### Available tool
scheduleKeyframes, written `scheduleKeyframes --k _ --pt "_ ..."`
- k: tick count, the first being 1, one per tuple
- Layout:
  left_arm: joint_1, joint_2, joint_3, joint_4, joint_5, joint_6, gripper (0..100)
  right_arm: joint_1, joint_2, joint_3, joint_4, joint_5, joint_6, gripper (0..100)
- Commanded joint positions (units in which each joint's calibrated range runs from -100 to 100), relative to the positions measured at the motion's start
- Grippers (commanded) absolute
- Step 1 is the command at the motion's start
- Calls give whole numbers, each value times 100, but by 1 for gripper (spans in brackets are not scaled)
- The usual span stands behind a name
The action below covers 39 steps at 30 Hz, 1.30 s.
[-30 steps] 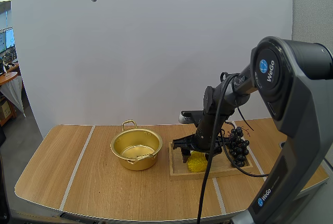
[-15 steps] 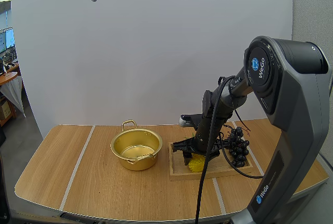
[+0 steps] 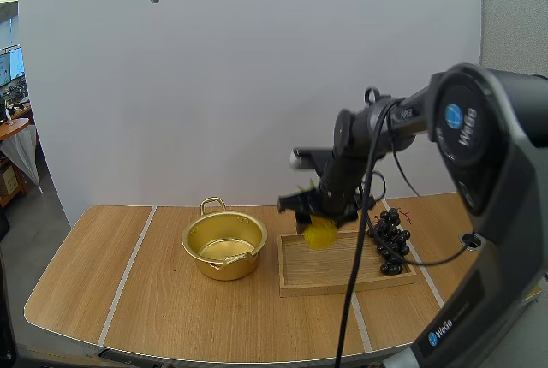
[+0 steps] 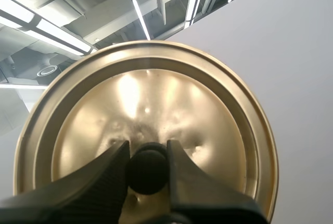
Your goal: Open the pot, put the pineapple inside, and close it
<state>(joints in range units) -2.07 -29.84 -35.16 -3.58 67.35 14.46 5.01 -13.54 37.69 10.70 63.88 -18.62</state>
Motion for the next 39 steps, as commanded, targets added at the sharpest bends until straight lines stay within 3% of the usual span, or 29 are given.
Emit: scheduleKeyframes --k 1,8,19,39 --pt "-17 -26 -27 18 -187 -57 0 481 -350 -582 15 347 -76 0" --pt "-17 -26 -27 18 -187 -57 0 1109 -198 -1009 -271 367 63 0" --pt "-17 -26 -27 18 -187 -57 0 1541 707 -1667 -281 258 71 0" --pt "-17 -26 -27 18 -187 -57 0 1580 2055 -1799 -296 -118 43 0"
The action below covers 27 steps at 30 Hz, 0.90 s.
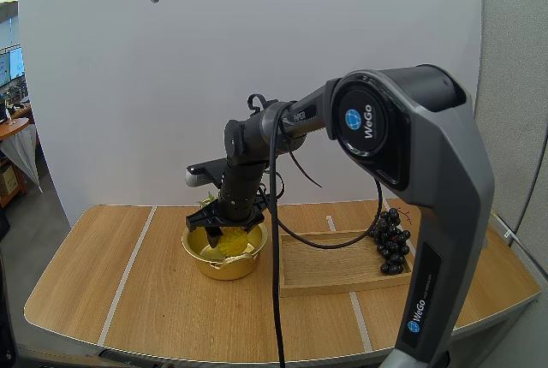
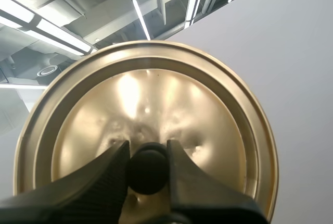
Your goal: Open the pot, put the pineapple inside, and close it
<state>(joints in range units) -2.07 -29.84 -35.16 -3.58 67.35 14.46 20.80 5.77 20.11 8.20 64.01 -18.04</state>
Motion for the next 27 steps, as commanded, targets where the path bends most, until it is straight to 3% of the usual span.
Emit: scheduleKeyframes --k 1,13,14,17,20,21,27 --pt "-17 -26 -27 18 -187 -57 0 0 159 -42 -45 -132 -15 0" --pt "-17 -26 -27 18 -187 -57 0 0 614 -42 -45 -68 -99 3" --pt "-17 -26 -27 18 -187 -57 0 0 629 -42 -45 -68 -99 10" --pt "-17 -26 -27 18 -187 -57 0 0 640 -42 -87 -108 -99 46" --pt "-17 -26 -27 18 -187 -57 0 0 640 -42 -125 -133 -99 94" --pt "-17 -26 -27 18 -187 -57 0 0 640 -42 -136 -133 -99 100" --pt "-17 -26 -27 18 -187 -57 0 0 456 -42 -123 -133 -99 100"
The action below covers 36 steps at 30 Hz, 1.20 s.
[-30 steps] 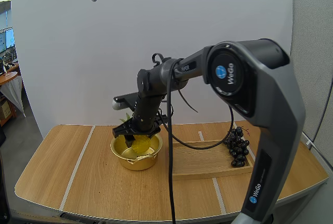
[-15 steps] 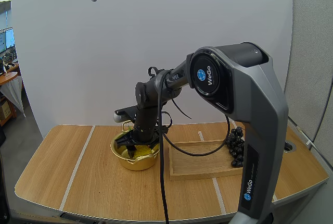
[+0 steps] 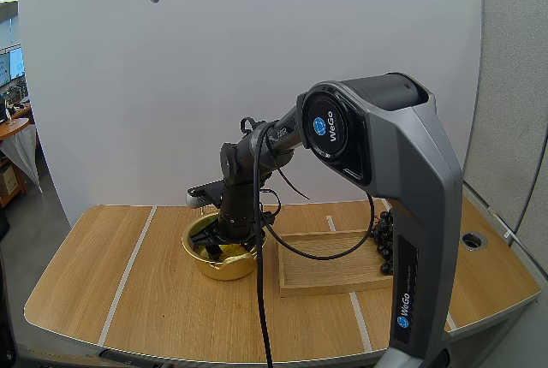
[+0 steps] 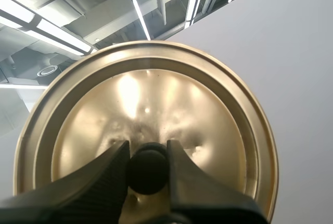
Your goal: Open the pot, put the pineapple inside, and close it
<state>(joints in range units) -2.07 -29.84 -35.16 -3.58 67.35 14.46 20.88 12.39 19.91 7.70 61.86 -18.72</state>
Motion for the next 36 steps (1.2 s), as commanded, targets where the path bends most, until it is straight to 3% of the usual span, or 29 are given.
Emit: scheduleKeyframes --k 1,20,36 --pt "-17 -26 -27 18 -187 -57 0 -7 -296 -21 -73 82 -32 100" --pt "-17 -26 -27 18 -187 -57 0 -7 -2890 10 -73 1513 -32 100" --pt "-17 -26 -27 18 -187 -57 0 -7 -5182 1421 -511 1672 74 100"
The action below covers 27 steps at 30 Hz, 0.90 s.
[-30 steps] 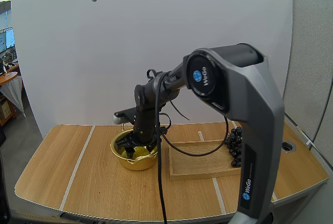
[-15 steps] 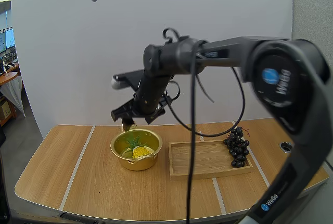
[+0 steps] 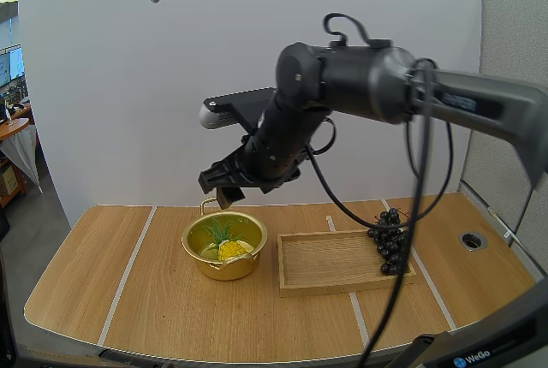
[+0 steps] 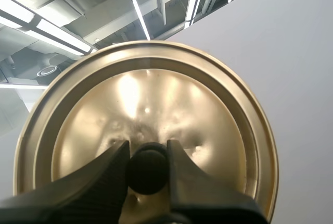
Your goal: Open the pot, put the pineapple inside, and close it
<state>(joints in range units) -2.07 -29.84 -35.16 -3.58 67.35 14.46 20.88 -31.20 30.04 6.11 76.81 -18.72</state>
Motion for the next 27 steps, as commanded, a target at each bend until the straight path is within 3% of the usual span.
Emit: scheduleKeyframes --k 1,7,9,13,14,18,27 --pt "-17 -26 -27 18 -187 -57 0 -7 -964 476 -426 178 87 100" --pt "-17 -26 -27 18 -187 -57 0 -7 -1665 660 -725 409 425 100" --pt "-17 -26 -27 18 -187 -57 0 -7 -1769 660 -680 561 435 76" --pt "-17 -26 -27 18 -187 -57 0 -7 -1907 660 -424 875 464 7" --pt "-17 -26 -27 18 -187 -57 0 -7 -1923 660 -424 938 464 0" --pt "-17 -26 -27 18 -187 -57 0 -53 -1970 660 -716 1098 533 0" --pt "-17 -26 -27 18 -187 -57 0 -71 -2159 780 -685 1021 533 0"
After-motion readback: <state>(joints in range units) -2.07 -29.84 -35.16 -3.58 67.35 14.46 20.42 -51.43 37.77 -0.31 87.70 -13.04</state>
